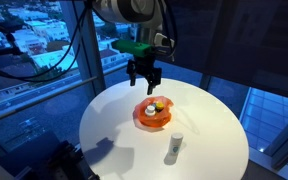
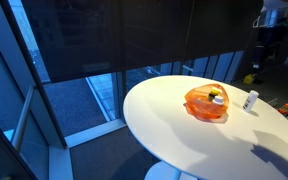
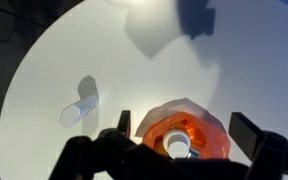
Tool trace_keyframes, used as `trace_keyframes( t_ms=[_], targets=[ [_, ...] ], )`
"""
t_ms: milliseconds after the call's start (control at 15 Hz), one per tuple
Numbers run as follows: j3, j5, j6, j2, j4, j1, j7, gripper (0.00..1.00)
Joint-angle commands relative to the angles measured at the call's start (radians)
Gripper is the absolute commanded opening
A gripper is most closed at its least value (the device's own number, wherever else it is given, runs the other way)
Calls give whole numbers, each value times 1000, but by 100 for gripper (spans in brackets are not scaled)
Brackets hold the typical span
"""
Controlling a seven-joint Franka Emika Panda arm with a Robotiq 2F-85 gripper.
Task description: Put the shorter white pill bottle in the plastic bag
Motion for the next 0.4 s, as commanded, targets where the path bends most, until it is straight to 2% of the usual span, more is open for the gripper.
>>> trace_keyframes(
  t_ms=[0,333],
  targets=[
    [6,-25,-74,-45,19,-1,51,100],
    [3,-2,-62,-46,7,-3,22,100]
  ],
)
